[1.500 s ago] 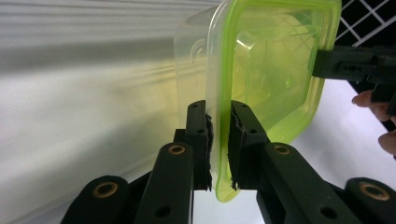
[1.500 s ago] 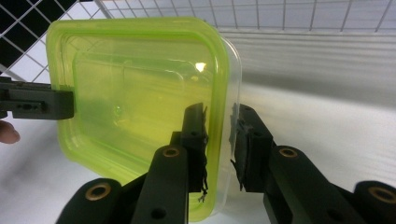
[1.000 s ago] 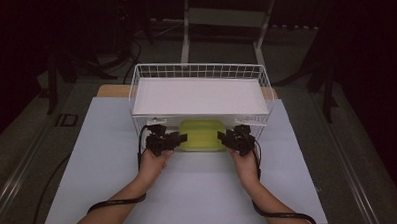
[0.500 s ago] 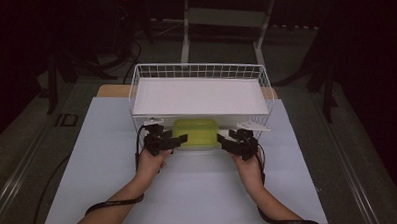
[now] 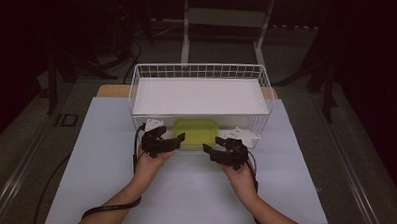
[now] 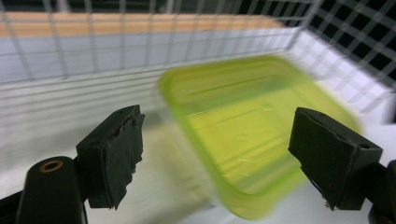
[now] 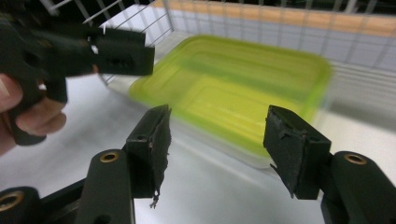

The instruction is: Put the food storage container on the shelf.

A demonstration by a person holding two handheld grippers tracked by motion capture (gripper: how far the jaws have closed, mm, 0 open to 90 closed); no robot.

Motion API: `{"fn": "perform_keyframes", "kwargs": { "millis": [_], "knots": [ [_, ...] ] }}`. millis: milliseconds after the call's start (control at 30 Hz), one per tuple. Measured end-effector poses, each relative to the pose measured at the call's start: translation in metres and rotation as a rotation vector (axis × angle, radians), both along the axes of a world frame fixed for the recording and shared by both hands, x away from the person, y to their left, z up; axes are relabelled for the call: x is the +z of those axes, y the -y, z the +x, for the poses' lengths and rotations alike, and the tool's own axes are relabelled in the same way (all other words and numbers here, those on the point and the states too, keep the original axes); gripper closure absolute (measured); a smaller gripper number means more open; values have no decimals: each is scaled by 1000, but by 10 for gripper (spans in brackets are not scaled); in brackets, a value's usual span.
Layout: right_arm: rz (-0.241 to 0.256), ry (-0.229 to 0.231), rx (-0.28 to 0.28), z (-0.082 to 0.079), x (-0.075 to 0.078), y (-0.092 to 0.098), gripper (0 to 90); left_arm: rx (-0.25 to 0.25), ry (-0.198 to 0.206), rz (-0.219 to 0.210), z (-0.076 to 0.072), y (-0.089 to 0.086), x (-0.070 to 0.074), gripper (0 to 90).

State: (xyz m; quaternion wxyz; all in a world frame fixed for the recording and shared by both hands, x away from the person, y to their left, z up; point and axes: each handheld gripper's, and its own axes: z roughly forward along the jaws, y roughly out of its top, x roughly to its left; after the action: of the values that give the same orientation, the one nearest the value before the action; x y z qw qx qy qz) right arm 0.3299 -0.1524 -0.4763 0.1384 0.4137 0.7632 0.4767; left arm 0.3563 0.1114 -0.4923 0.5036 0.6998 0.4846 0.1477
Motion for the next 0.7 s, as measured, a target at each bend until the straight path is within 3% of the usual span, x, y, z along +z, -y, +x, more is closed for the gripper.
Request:
{"fn": "perform_keyframes", "kwargs": {
  "millis": [133,233,267,300,433,533,700],
  "knots": [
    [-35,5,19,-5,-7,-11,435,-92,15,-32,-11,-9,0,168],
    [-72,11,14,-8,-14,-18,518,-108,19,-30,-18,-12,-1,168],
    [-82,8,8,-9,-16,-21,593,-112,23,-39,-21,-14,-2,168],
    [-93,10,0,-10,-19,-23,604,-115,22,-45,-23,-15,-3,168],
    [-153,5,-4,-8,-28,-31,888,-150,51,-54,-30,-18,-4,167],
    [-158,-17,-20,-2,-34,-35,900,-146,89,-31,-35,-18,-5,136],
    [-151,-36,-25,7,-42,-41,900,-143,112,-38,-39,-18,-5,39]
  ]
}}
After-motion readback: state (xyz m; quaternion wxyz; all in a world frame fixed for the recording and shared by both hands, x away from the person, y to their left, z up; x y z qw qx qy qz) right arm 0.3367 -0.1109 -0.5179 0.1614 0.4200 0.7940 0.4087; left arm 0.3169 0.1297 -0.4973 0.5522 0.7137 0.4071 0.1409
